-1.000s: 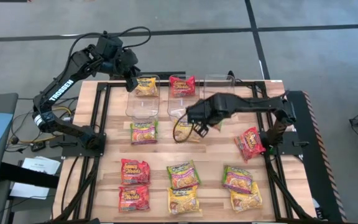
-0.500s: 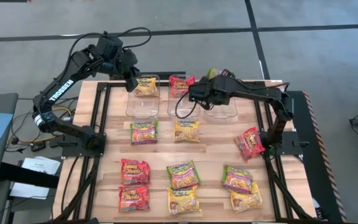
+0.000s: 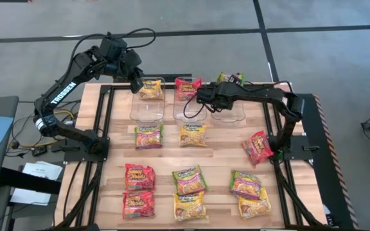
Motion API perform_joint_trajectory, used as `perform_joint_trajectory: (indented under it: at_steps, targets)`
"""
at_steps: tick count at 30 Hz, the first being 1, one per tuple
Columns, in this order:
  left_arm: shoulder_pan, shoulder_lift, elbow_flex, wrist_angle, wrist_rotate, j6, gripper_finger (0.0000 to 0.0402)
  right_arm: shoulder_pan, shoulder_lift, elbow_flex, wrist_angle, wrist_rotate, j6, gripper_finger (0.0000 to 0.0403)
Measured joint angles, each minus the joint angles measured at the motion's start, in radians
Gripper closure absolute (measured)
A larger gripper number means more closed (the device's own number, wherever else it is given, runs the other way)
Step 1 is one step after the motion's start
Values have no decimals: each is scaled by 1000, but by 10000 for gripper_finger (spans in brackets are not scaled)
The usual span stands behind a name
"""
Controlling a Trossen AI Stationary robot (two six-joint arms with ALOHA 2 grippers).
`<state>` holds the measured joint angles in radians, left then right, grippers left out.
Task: Sort Maruchan noodles
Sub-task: Put the green noodle pack into the right transparent bin
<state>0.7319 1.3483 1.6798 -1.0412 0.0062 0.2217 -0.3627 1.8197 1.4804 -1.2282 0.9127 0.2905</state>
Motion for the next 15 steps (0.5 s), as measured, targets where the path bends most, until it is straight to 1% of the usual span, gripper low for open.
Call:
perform_joint_trajectory:
  at_steps: [6,9,15]
  targets:
    - [0,0,0,0,0,-16,321,-41,1,-76,150,-41,-46,398]
    - [0,0,0,0,0,-33,321,-61,0,-114,237,-56,-95,397]
    - [0,0,0,0,-6,-52,321,-99,0,-162,321,-106,-166,397]
